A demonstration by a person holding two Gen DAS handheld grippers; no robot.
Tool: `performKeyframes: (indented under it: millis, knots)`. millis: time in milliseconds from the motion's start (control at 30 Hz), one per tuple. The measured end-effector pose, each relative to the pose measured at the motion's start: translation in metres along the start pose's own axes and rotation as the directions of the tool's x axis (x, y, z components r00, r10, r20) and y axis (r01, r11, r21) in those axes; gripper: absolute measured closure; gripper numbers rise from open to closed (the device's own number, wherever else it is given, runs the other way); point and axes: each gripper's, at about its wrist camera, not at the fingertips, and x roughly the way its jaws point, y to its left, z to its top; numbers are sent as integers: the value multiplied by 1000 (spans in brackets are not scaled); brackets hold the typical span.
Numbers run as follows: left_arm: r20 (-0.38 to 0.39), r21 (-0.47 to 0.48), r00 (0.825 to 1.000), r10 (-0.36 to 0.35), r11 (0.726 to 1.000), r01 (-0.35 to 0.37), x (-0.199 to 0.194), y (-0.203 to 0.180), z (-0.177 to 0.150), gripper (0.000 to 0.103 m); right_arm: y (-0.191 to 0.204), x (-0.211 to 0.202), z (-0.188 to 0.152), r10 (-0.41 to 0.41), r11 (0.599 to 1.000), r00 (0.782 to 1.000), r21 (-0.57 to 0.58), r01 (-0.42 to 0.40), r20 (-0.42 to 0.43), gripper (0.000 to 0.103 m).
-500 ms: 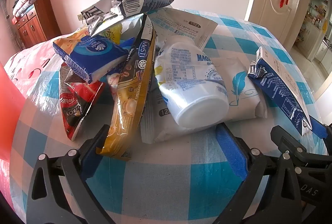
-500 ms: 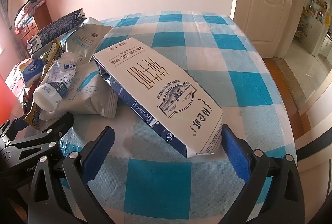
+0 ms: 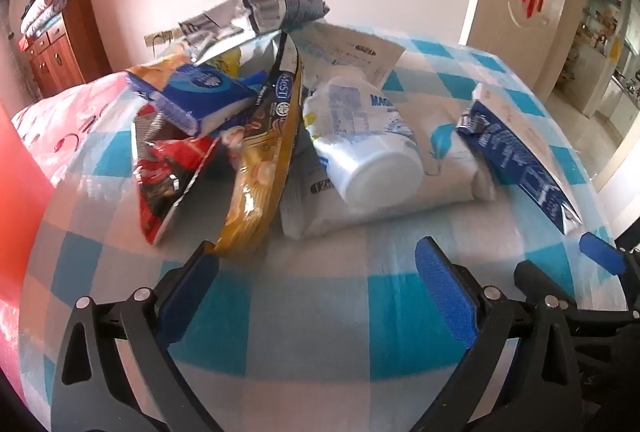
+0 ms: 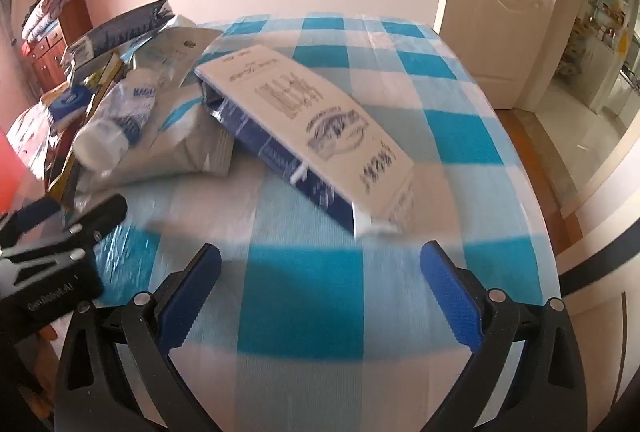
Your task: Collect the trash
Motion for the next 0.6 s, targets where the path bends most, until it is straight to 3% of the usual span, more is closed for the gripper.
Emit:
performKeyframes:
  millis: [133, 300, 600]
  knots:
    - [36, 21, 999, -11, 1000, 10, -24, 8, -10, 4, 1, -18, -15, 8, 1000, 1000, 5, -8, 25, 4]
    - [84, 11, 995, -46, 999, 45, -56, 23, -9, 4, 0, -53, -19, -5, 1000, 993, 10, 4, 122, 4]
    - [217, 8, 975, -37, 999, 36, -115, 43, -7, 4, 4, -119, -13, -39, 999, 957, 12, 37, 287, 4]
